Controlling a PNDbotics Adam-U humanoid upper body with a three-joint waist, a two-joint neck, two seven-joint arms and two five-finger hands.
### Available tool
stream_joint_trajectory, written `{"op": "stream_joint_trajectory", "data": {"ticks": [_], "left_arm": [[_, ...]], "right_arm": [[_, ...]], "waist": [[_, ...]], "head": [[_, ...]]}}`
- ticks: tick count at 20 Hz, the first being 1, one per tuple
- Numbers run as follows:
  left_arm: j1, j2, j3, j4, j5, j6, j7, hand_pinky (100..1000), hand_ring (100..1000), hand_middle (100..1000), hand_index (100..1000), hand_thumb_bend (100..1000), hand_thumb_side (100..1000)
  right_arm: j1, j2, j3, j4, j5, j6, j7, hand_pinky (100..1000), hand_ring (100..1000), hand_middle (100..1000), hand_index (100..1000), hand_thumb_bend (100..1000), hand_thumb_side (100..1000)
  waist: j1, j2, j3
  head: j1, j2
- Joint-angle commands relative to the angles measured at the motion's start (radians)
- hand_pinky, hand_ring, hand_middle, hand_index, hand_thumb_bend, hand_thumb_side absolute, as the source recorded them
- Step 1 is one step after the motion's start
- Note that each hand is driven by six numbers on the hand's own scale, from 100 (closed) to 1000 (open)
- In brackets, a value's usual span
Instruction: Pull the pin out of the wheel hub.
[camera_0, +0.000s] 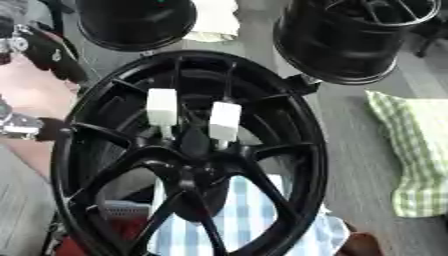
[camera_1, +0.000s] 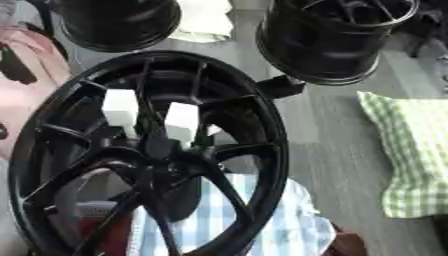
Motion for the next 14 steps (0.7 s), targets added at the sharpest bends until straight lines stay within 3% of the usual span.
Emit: {"op": "stream_joint_trajectory", "data": {"ticks": [1,7,14], "left_arm": [[-0.066,-0.037,-0.022,0.043,-0.013,0.014,-0.019,859,817,760,878,529,590],[-0.165,-0.134,-0.076,0.137,-0.034,0.042,-0.048,869,830,770,885,575,527],[-0.222,-0.211,-0.104,0.21,-0.059,0.058,-0.058,887,852,782,891,650,498]], "right_arm": [[-0.011,-0.032,-0.008,-0.002,0.011,-0.002,0.003,802,714,610,700,100,516],[-0.017,-0.024,-0.006,0.002,0.009,-0.002,0.003,801,713,610,699,100,521],[-0.027,-0.017,-0.004,0.008,0.005,-0.003,0.002,800,712,609,698,100,523]], "waist": [[0.003,-0.026,-0.003],[0.001,-0.026,-0.014],[0.001,-0.02,-0.021]], "head": [[-0.005,-0.009],[-0.001,-0.019],[0.007,-0.022]]}}
